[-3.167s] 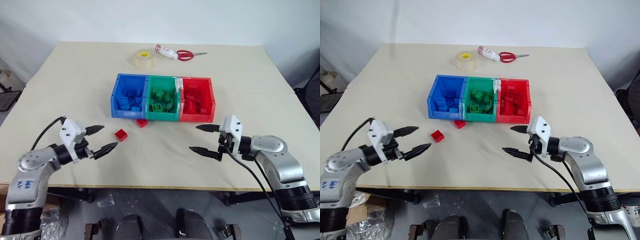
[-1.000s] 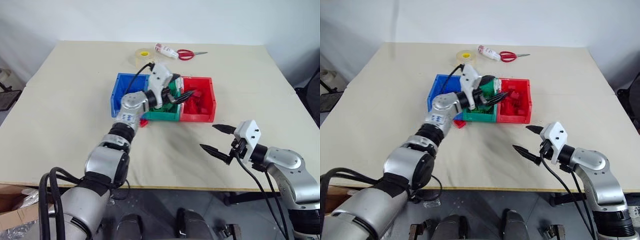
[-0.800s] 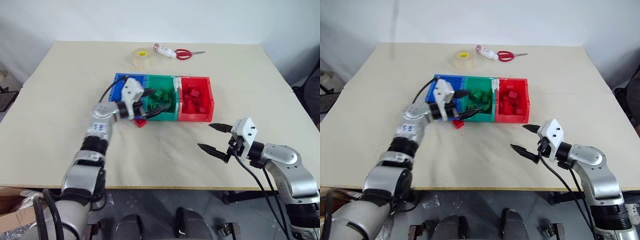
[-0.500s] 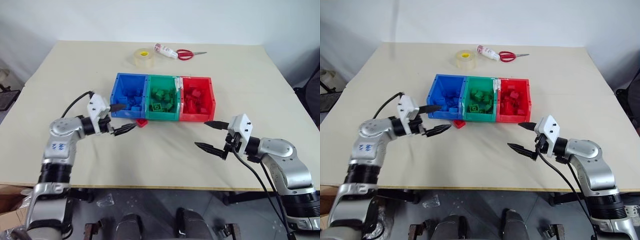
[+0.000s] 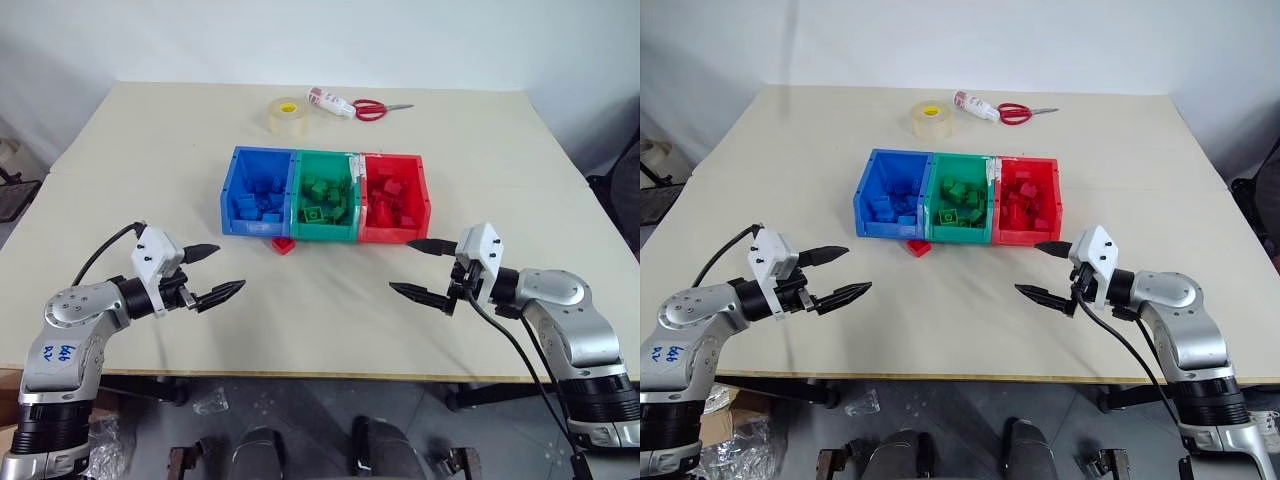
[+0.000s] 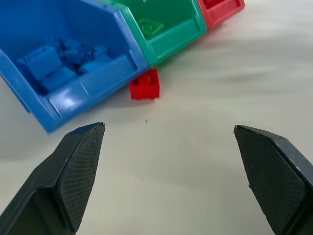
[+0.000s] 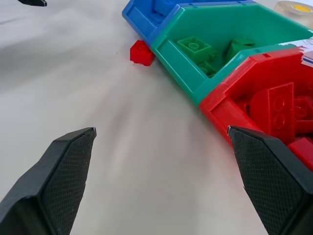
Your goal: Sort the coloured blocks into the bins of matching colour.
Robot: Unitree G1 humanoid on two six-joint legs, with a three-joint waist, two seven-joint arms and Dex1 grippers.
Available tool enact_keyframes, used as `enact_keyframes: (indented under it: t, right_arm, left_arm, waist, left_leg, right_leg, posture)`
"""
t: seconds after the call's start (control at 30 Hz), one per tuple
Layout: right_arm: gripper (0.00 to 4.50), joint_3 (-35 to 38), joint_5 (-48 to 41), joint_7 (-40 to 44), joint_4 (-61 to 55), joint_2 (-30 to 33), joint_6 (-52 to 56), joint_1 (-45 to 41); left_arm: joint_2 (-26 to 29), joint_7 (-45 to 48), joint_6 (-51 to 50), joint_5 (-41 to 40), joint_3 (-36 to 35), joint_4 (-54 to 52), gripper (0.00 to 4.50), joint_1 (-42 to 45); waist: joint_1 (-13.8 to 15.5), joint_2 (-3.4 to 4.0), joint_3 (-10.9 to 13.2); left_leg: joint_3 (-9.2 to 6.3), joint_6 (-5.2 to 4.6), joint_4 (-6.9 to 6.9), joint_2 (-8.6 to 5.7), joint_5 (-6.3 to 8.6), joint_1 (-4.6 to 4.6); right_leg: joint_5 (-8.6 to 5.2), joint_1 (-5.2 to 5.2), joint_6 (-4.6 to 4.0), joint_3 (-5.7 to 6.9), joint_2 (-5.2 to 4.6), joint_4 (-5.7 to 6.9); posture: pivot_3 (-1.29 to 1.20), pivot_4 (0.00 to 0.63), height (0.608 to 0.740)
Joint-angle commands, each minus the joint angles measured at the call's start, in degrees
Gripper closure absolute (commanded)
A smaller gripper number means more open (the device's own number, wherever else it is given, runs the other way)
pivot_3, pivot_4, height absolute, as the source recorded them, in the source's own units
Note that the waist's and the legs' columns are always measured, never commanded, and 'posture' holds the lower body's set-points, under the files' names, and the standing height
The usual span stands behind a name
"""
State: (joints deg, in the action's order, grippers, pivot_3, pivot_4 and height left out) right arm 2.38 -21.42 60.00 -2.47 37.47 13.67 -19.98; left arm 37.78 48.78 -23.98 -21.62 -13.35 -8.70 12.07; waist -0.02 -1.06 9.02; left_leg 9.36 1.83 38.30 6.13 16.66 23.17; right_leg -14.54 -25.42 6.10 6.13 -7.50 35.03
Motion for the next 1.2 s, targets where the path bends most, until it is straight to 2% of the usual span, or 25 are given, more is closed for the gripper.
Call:
enact_keyframes:
  t: [0.03, 0.33, 0.83, 1.2]
  right_arm:
    - [0.00, 0.12, -0.25, 0.12, -1.18, -0.14, -1.12, -0.31]
    - [0.00, 0.89, -0.53, -1.95, -4.20, -0.33, -0.33, 2.66]
    - [0.00, 1.89, -1.41, -3.67, -6.76, 0.26, 0.74, 4.92]
    - [0.00, 4.15, -6.85, -4.22, -8.94, -1.32, 2.87, 6.69]
  left_arm:
    - [-2.60, -3.26, 0.24, 0.91, 2.70, -0.87, 0.01, 1.15]
    - [-12.47, -13.84, 2.21, 7.24, 9.63, 7.20, 0.01, 5.70]
    - [-19.24, -20.63, 8.21, 13.81, 13.86, 21.50, 0.01, 12.41]
    - [-22.87, -21.47, 15.08, 16.97, 15.66, 33.15, 0.01, 18.77]
  waist:
    - [0.02, 0.00, 0.00]
    - [0.07, 0.00, 0.00]
    - [0.51, -0.01, -0.01]
    - [1.80, 0.15, -0.12]
  left_leg:
    - [0.00, 0.00, 0.00, 0.00, 0.00, 0.00]
    - [0.00, 0.01, 0.02, -0.01, -0.01, 0.00]
    - [0.00, 0.02, 0.06, -0.01, -0.01, -0.04]
    - [-0.09, -0.11, 0.33, -0.02, 0.07, -0.09]
  right_leg:
    - [0.00, 0.00, 0.00, 0.00, 0.00, -0.01]
    - [0.00, 0.01, 0.00, 0.00, 0.01, -0.01]
    - [0.00, 0.04, 0.00, 0.00, 0.00, 0.00]
    - [0.01, 0.30, 0.03, 0.04, -0.02, -0.04]
  posture:
    - [0.00, 0.150, 0.740]
    - [0.00, 0.150, 0.740]
    - [0.00, 0.150, 0.740]
    - [0.00, 0.150, 0.740]
